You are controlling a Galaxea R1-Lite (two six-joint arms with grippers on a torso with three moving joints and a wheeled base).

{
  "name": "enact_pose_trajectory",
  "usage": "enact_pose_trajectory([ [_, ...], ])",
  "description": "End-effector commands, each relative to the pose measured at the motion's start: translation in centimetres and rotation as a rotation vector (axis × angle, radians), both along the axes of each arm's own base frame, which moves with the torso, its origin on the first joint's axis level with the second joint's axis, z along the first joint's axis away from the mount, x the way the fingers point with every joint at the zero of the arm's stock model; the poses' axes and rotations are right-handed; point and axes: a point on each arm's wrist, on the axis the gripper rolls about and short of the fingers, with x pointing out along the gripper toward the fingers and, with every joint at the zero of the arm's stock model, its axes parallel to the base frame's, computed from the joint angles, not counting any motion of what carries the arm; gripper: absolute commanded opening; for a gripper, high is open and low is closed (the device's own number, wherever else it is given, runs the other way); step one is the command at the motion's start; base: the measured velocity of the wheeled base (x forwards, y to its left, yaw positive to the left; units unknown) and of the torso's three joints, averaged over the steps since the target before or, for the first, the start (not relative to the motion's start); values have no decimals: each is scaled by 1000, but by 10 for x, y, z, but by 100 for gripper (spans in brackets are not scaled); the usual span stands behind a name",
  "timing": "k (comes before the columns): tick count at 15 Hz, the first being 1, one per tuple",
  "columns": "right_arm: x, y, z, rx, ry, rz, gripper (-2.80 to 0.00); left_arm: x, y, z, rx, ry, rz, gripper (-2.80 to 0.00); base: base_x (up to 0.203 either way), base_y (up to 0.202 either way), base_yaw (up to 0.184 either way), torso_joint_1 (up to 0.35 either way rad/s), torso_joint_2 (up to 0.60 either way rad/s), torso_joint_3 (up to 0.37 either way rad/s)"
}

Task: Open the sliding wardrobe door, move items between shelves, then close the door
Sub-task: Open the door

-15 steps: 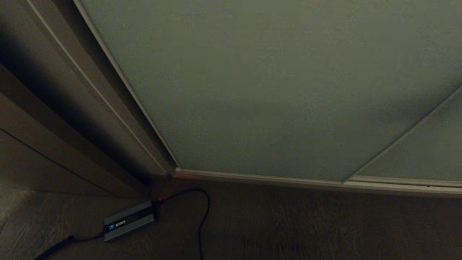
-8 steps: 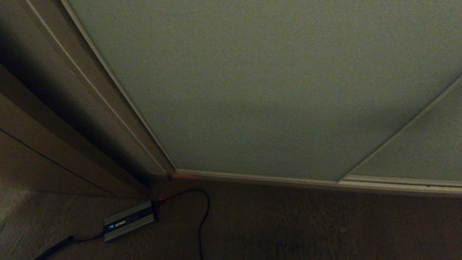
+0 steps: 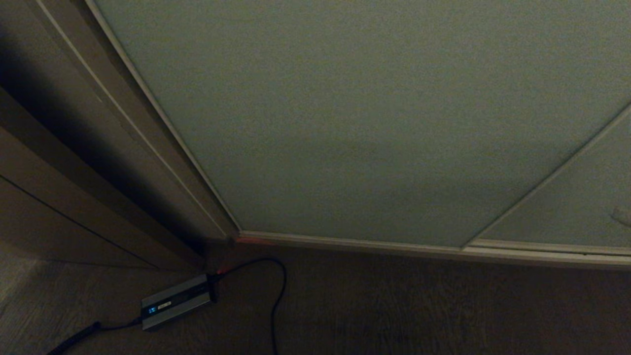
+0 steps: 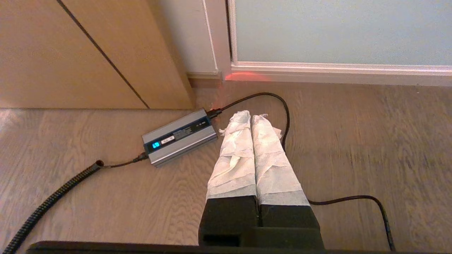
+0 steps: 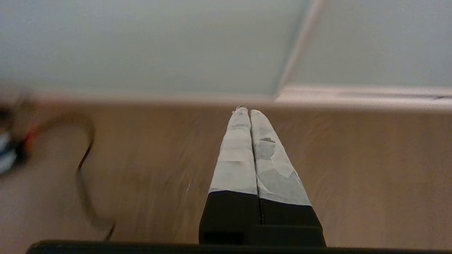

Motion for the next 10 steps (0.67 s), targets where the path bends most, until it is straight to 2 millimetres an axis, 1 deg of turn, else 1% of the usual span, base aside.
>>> enact_pose_trajectory([
  [1,-55,19,-20,-34,-83,77,-280,0,0,0,1,-1,0,-280,0,0,0,0,0,0],
  [3,-90,27,-47,-54,-132,119,-280,0,0,0,1,-1,0,-280,0,0,0,0,0,0],
  [6,-134,32,-84,-77,-202,143,-280,0,0,0,1,-1,0,-280,0,0,0,0,0,0],
  [8,-157,32,-114,-102,-241,143,-280,0,0,0,1,-1,0,-280,0,0,0,0,0,0],
  [9,-163,31,-131,-123,-254,125,-280,0,0,0,1,-1,0,-280,0,0,0,0,0,0],
  [10,-163,30,-147,-146,-251,92,-280,0,0,0,1,-1,0,-280,0,0,0,0,0,0],
])
